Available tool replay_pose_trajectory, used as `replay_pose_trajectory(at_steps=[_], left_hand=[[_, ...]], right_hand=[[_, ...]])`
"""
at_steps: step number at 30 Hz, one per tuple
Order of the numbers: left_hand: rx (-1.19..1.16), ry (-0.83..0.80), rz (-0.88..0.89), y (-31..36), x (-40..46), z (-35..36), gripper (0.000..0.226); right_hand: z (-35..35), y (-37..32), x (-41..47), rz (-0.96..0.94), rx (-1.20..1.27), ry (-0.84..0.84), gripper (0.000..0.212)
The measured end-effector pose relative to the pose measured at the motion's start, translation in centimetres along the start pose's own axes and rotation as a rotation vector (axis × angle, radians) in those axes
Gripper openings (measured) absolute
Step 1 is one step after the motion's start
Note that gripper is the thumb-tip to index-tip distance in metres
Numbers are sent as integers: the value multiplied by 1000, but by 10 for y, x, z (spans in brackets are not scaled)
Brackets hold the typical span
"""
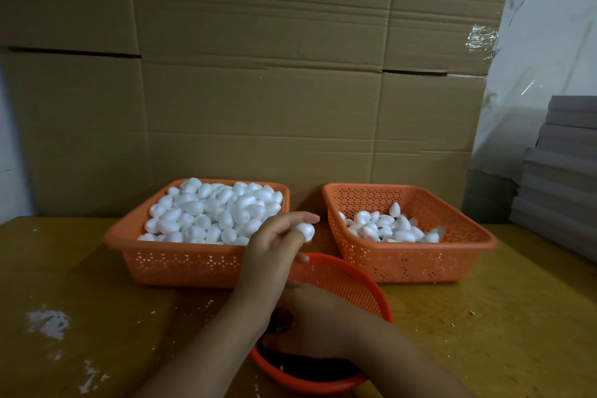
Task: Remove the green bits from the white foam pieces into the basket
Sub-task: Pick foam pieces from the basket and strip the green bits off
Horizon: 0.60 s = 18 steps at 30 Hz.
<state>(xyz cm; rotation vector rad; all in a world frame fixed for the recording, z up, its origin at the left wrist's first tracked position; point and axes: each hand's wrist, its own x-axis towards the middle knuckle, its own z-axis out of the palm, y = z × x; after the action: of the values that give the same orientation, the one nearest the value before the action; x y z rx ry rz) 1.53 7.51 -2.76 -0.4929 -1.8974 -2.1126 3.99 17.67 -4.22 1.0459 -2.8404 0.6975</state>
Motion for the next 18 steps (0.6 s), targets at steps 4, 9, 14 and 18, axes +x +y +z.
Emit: replay_pose_trajectory(at_steps=[4, 9, 14, 18], left_hand=[[30, -18, 71, -2, 0, 0, 36], [49, 62, 56, -4, 1, -2, 42], [102, 35, 69, -6, 2, -3, 32], [-2, 44, 62, -6, 3, -2, 24]], right_hand=[[-1, -2, -1, 10, 3, -7, 32], [-4, -3, 0, 58, -54, -25, 40], [-7, -7, -2, 139, -158, -84, 35], [-11, -7, -2, 187, -175, -110, 31]])
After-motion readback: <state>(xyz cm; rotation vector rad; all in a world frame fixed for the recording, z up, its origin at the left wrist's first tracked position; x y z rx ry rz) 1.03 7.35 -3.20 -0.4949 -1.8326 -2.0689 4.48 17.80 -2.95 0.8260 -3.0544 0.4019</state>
